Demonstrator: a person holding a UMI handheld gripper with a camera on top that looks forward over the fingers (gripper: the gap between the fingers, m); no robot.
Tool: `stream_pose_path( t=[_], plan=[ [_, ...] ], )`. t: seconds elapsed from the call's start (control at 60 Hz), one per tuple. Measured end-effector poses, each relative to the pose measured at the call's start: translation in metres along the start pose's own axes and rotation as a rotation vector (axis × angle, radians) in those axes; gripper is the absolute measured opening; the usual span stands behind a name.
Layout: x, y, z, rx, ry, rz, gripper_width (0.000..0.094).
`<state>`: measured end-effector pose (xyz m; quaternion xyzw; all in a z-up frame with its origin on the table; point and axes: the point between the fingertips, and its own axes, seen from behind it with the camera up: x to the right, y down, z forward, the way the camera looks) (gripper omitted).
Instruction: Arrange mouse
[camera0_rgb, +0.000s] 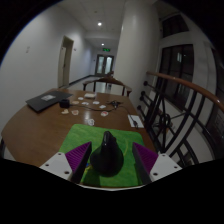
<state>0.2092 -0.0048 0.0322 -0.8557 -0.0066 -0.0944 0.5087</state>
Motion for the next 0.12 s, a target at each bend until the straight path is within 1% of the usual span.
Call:
stream_pose_path(
  t=[0.05,0.117],
  plan=[
    [0.003,0.002,-0.020,0.015,-0.004,0.015,0.0852],
    [0.002,0.007,-0.047,0.035,-0.025,0.059,0.0852]
  ],
)
